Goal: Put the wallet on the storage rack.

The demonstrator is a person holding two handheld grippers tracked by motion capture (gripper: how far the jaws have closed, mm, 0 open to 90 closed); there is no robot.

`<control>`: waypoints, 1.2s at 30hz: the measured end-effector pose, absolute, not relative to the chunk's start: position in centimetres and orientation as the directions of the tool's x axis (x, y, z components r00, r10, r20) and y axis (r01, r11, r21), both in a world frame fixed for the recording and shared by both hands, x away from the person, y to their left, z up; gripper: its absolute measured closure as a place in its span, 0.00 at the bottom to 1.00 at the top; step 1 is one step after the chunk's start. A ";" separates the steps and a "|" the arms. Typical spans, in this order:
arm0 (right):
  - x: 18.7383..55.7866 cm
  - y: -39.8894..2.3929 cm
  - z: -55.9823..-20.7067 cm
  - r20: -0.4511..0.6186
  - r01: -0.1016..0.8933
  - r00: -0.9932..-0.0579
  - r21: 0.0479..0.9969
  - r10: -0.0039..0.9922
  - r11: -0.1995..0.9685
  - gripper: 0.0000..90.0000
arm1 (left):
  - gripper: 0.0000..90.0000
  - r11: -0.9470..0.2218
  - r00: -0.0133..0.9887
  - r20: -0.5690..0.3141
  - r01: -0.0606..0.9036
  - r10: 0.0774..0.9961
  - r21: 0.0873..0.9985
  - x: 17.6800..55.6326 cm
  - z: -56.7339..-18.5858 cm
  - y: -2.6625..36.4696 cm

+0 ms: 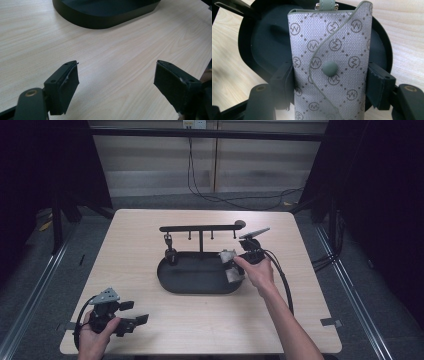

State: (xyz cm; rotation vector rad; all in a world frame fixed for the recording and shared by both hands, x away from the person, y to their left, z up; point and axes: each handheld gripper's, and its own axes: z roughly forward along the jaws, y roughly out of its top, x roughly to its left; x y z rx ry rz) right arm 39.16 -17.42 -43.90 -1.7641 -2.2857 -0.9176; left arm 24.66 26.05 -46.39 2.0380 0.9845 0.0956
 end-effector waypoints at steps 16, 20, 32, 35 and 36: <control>40.0 -16.2 -45.9 0.409 0.920 -0.303 0.363 0.861 0.151 0.36 | 0.22 -0.331 0.687 -0.270 0.609 0.675 0.721 24.7 -46.4 26.1; 40.1 -16.0 -46.5 0.393 0.919 -0.304 0.360 0.868 0.160 0.35 | 0.22 -0.332 0.688 -0.270 0.609 0.674 0.721 24.7 -46.4 26.1; 40.2 -15.5 -47.1 0.350 0.909 -0.316 0.378 0.882 0.175 0.33 | 0.22 -0.332 0.688 -0.274 0.610 0.672 0.719 24.7 -46.4 26.1; 40.2 -15.5 -47.2 0.350 0.907 -0.325 0.379 0.879 0.185 0.33 | 0.22 -0.333 0.689 -0.273 0.610 0.671 0.719 24.7 -46.4 26.1; 40.2 -15.4 -47.2 0.351 0.907 -0.325 0.378 0.878 0.185 0.32 | 0.22 -0.333 0.688 -0.272 0.610 0.672 0.719 24.7 -46.4 26.1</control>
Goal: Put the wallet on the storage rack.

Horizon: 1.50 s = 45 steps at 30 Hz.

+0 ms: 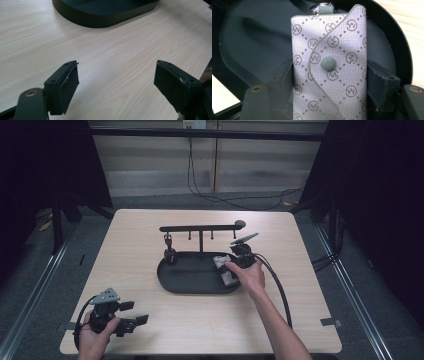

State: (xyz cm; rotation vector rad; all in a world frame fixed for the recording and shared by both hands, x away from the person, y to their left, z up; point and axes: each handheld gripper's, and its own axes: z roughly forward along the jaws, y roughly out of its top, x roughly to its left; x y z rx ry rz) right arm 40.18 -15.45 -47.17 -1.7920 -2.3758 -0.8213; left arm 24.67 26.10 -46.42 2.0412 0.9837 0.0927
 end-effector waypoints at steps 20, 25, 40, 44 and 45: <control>38.9 -16.9 -44.7 0.319 0.840 -0.387 0.510 0.865 0.188 0.29 | 0.22 -0.328 0.683 -0.279 0.617 0.675 0.715 24.7 -46.5 26.1; 38.2 -17.9 -44.1 0.308 0.809 -0.392 0.565 0.867 0.165 0.27 | 0.22 -0.324 0.682 -0.277 0.614 0.677 0.720 24.7 -46.4 26.1; 35.5 -21.5 -43.8 0.304 0.778 -0.395 0.613 0.867 0.139 0.20 | 0.22 -0.324 0.676 -0.277 0.620 0.682 0.715 24.8 -46.5 26.1; 34.6 -22.3 -43.7 0.296 0.769 -0.390 0.626 0.872 0.132 0.20 | 0.22 -0.321 0.675 -0.279 0.620 0.683 0.716 24.8 -46.5 26.2; 34.5 -22.5 -43.6 0.294 0.769 -0.386 0.626 0.875 0.129 0.20 | 0.22 -0.320 0.674 -0.277 0.620 0.685 0.716 24.8 -46.5 26.2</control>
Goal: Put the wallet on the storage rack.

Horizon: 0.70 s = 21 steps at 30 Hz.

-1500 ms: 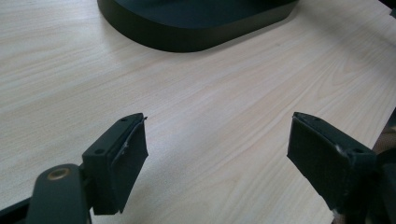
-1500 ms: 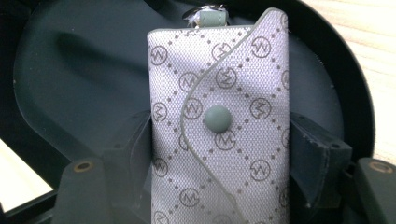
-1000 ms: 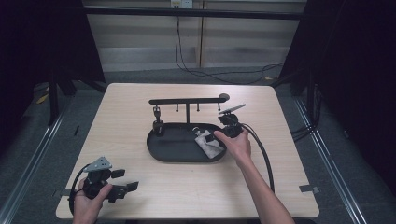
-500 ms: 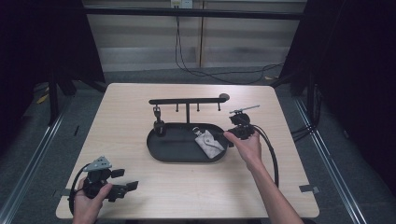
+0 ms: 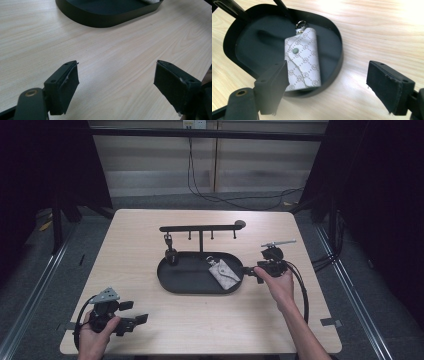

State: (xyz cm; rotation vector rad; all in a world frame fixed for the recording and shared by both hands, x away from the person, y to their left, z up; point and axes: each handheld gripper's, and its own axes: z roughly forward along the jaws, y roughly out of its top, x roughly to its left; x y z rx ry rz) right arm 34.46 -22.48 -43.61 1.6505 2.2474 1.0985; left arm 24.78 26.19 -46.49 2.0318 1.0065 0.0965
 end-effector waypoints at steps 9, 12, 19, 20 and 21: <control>31.6 -24.3 -43.9 0.250 0.752 -0.380 0.644 0.890 0.141 0.23 | 0.22 -0.315 0.670 -0.275 0.619 0.689 0.719 24.8 -46.5 26.2; 30.5 -25.1 -43.6 0.244 0.740 -0.375 0.660 0.894 0.130 0.23 | 0.22 -0.314 0.671 -0.274 0.617 0.689 0.722 24.7 -46.4 26.2; 28.2 -26.7 -44.0 0.249 0.735 -0.356 0.670 0.901 0.105 0.23 | 0.22 -0.293 0.655 -0.291 0.631 0.697 0.718 24.8 -46.4 26.3; 27.9 -26.8 -44.2 0.248 0.739 -0.349 0.666 0.904 0.102 0.23 | 0.22 -0.292 0.655 -0.291 0.631 0.698 0.719 24.7 -46.4 26.3; 27.6 -27.0 -44.3 0.244 0.740 -0.345 0.665 0.906 0.103 0.23 | 0.22 -0.292 0.656 -0.291 0.630 0.696 0.720 24.7 -46.4 26.3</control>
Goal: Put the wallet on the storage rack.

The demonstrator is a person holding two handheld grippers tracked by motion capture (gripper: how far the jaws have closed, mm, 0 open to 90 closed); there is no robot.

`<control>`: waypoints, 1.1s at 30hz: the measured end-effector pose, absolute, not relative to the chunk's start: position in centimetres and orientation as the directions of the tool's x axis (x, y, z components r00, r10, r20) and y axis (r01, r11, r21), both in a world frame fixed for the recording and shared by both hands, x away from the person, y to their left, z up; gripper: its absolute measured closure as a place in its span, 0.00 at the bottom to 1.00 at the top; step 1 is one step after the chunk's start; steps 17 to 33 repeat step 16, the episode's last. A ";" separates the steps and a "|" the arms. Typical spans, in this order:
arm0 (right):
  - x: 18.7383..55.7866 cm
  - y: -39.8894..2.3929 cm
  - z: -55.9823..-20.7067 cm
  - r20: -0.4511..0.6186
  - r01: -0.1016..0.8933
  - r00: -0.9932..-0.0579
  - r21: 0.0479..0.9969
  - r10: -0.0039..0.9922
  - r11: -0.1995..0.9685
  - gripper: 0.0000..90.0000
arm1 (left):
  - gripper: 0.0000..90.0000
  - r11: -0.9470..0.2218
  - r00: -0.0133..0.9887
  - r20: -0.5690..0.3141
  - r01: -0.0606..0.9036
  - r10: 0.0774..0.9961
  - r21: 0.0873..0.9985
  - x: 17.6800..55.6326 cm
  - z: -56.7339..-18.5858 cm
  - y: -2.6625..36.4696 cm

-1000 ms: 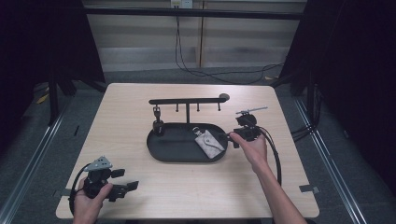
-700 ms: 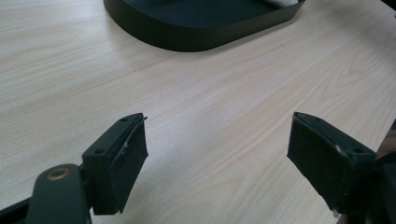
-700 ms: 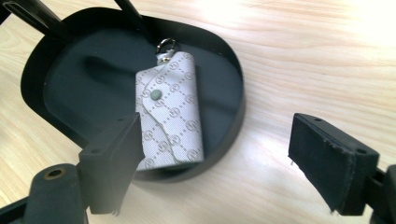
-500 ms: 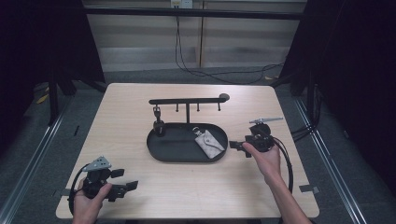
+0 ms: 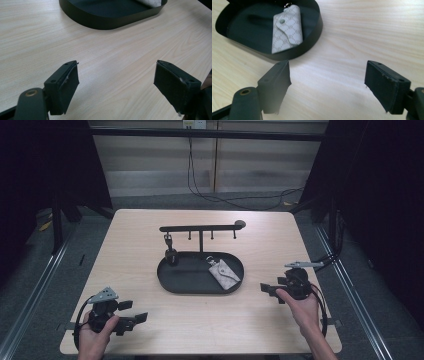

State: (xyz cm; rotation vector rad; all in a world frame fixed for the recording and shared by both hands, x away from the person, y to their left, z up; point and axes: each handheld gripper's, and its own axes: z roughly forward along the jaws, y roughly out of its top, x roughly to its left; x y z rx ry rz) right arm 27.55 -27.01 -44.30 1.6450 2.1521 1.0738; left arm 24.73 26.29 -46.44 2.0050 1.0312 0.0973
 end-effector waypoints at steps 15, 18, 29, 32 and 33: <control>23.8 -30.0 -47.3 0.226 0.728 -0.301 0.682 0.926 0.070 0.23 | 0.22 -0.295 0.656 -0.283 0.626 0.699 0.722 24.7 -46.5 26.2; 23.9 -29.9 -47.6 0.203 0.736 -0.303 0.670 0.931 0.094 0.23 | 0.22 -0.294 0.656 -0.284 0.627 0.700 0.721 24.7 -46.5 26.2; 23.9 -29.9 -47.6 0.203 0.736 -0.303 0.670 0.931 0.094 0.23 | 0.22 -0.294 0.656 -0.284 0.627 0.700 0.721 24.7 -46.5 26.2; 23.9 -29.9 -47.6 0.203 0.736 -0.303 0.670 0.931 0.094 0.23 | 0.22 -0.294 0.656 -0.284 0.627 0.700 0.721 24.7 -46.5 26.2; 23.9 -29.9 -47.6 0.203 0.736 -0.303 0.670 0.931 0.094 0.23 | 0.22 -0.294 0.656 -0.284 0.627 0.700 0.721 24.7 -46.5 26.2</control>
